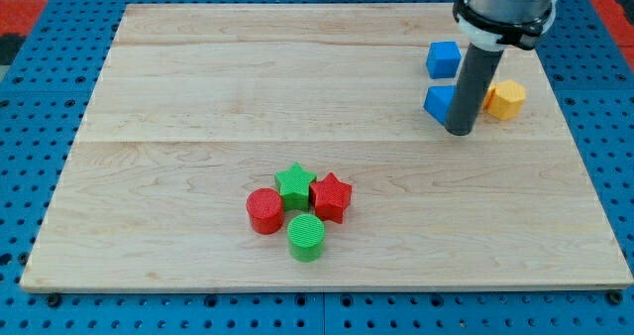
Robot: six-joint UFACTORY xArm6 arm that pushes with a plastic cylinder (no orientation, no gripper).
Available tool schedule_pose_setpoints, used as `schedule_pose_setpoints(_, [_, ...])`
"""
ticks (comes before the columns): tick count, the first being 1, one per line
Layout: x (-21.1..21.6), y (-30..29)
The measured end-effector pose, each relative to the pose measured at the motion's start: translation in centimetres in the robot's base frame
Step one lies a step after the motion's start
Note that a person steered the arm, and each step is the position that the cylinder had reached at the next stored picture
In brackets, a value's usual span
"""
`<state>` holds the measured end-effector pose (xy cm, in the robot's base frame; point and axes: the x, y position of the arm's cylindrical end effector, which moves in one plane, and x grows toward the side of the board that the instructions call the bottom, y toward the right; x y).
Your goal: Move the blue triangle to the right side
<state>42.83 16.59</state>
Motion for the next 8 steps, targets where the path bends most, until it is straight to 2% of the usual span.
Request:
schedule_pose_setpoints(1, [0.0,1.1])
schedule_pose_setpoints(2, [1.8,-0.2])
schedule_pose_setpoints(4, [4.9,-8.1])
schedule_pose_setpoints(6, [0.1,-8.6])
schedule_pose_setpoints(8, [-0.2,-5.2])
